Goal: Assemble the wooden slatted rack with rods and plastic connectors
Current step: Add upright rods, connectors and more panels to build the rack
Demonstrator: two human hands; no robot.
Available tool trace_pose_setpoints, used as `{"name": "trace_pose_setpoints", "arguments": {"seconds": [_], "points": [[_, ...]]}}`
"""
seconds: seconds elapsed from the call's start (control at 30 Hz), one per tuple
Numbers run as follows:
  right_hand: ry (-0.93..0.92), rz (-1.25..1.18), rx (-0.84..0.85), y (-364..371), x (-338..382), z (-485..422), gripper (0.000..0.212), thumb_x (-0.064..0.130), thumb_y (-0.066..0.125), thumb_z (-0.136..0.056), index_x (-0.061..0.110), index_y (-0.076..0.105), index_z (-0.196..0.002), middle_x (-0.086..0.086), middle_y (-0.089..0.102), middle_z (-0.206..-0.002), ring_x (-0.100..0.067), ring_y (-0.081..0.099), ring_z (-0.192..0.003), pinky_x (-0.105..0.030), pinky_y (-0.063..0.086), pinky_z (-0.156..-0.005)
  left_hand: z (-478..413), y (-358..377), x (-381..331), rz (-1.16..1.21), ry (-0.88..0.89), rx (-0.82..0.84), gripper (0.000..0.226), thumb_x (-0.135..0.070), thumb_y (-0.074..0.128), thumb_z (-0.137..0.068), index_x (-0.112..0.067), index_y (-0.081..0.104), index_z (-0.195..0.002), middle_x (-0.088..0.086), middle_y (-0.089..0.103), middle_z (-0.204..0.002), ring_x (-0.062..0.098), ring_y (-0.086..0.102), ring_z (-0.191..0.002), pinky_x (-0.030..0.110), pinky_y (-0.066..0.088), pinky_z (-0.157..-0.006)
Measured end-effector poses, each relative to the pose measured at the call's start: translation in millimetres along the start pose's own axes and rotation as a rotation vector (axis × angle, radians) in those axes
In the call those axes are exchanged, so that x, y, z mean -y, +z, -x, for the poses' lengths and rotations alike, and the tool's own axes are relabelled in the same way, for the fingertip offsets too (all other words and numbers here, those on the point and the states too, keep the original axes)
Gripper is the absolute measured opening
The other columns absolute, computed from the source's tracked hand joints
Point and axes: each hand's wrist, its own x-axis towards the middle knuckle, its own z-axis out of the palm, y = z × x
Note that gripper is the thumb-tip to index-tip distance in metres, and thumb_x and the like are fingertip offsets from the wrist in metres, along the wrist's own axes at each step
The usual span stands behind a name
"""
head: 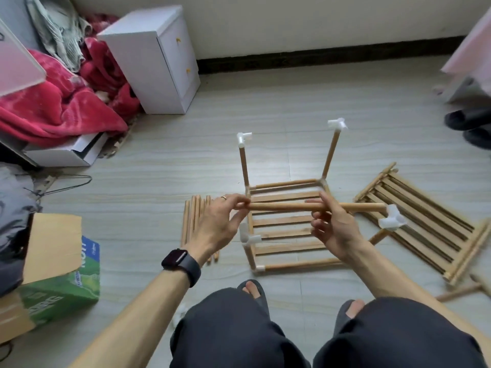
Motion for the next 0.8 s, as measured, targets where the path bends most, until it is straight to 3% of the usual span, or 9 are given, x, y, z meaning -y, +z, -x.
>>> {"name": "trace_pose_setpoints", "arguments": {"seconds": [0.1,0.17,0.2,0.3,0.4,0.43,0.6,0.8], "points": [[-0.088,-0.007,-0.131,-25.8,3.7,17.6,0.035,0.039,0.064,-0.096,0.005,0.072,-0.104,0.000,0.052,-0.064,-0.011,0.051,-0.052,-0.023,0.048,-0.048,-0.6,17.2,-21.4,0.330,-0.395,0.073,0.048,-0.041,0.061,-0.098,-0.028,0.045,-0.141,-0.009,0.053,-0.126,0.011,0.055,-0.111,0.033,0.051,-0.090],[-0.120,0.013,-0.195,-42.7,0.7,26.6,0.035,0.036,0.064,-0.097,0.003,0.072,-0.100,0.000,0.052,-0.062,-0.012,0.050,-0.051,-0.022,0.047,-0.047,3.8,35.6,-21.9,0.458,-0.636,0.201,0.047,-0.049,0.055,-0.099,-0.024,0.043,-0.137,-0.006,0.057,-0.124,0.015,0.057,-0.110,0.037,0.050,-0.092],[-0.118,0.017,-0.215,-50.2,-2.2,29.7,0.034,0.035,0.064,-0.097,0.002,0.072,-0.099,-0.001,0.051,-0.062,-0.012,0.049,-0.051,-0.022,0.046,-0.046,7.6,44.2,-18.7,0.427,-0.669,0.238,0.042,-0.049,0.052,-0.099,-0.023,0.047,-0.131,-0.004,0.062,-0.120,0.016,0.060,-0.108,0.041,0.052,-0.094],[-0.079,0.019,-0.224,-63.7,-9.1,34.5,0.033,0.032,0.062,-0.096,0.001,0.074,-0.093,-0.002,0.049,-0.060,-0.013,0.047,-0.049,-0.023,0.044,-0.046,5.5,52.2,-14.3,0.339,-0.630,0.166,0.019,-0.034,0.049,-0.100,-0.026,0.050,-0.117,0.004,0.065,-0.111,0.022,0.071,-0.095,0.045,0.058,-0.087],[-0.037,0.009,-0.216,-69.0,-13.4,32.5,0.029,0.030,0.062,-0.097,0.004,0.072,-0.092,-0.002,0.048,-0.059,-0.014,0.047,-0.049,-0.025,0.045,-0.047,-1.6,47.0,-19.5,0.478,-0.639,0.177,0.015,-0.012,0.043,-0.103,-0.015,0.049,-0.116,0.009,0.055,-0.119,0.027,0.075,-0.076,0.027,0.056,-0.059],[-0.030,0.002,-0.207,-68.5,-14.8,31.6,0.027,0.030,0.062,-0.097,0.004,0.071,-0.092,-0.002,0.049,-0.059,-0.014,0.048,-0.049,-0.025,0.045,-0.048,-1.9,46.0,-19.8,0.498,-0.633,0.179,0.016,-0.008,0.041,-0.102,-0.013,0.050,-0.115,0.009,0.051,-0.123,0.027,0.075,-0.071,0.026,0.054,-0.055],[-0.026,-0.018,-0.143,-61.4,-20.4,24.6,0.029,0.028,0.062,-0.097,0.000,0.068,-0.104,-0.002,0.051,-0.059,-0.014,0.051,-0.051,-0.027,0.048,-0.052,3.9,48.4,-16.7,0.503,-0.587,0.163,0.014,-0.003,0.042,-0.101,-0.005,0.049,-0.112,0.012,0.049,-0.126,0.027,0.072,-0.064,0.028,0.056,-0.057],[-0.054,-0.032,-0.117,-59.9,-23.4,22.0,0.031,0.027,0.060,-0.099,0.001,0.074,-0.090,-0.002,0.048,-0.058,-0.013,0.047,-0.050,-0.025,0.044,-0.052,2.7,52.2,-18.6,0.561,-0.627,0.081,0.012,-0.005,0.042,-0.102,-0.008,0.050,-0.111,0.009,0.051,-0.120,0.022,0.070,-0.058,0.035,0.058,-0.061]]}}
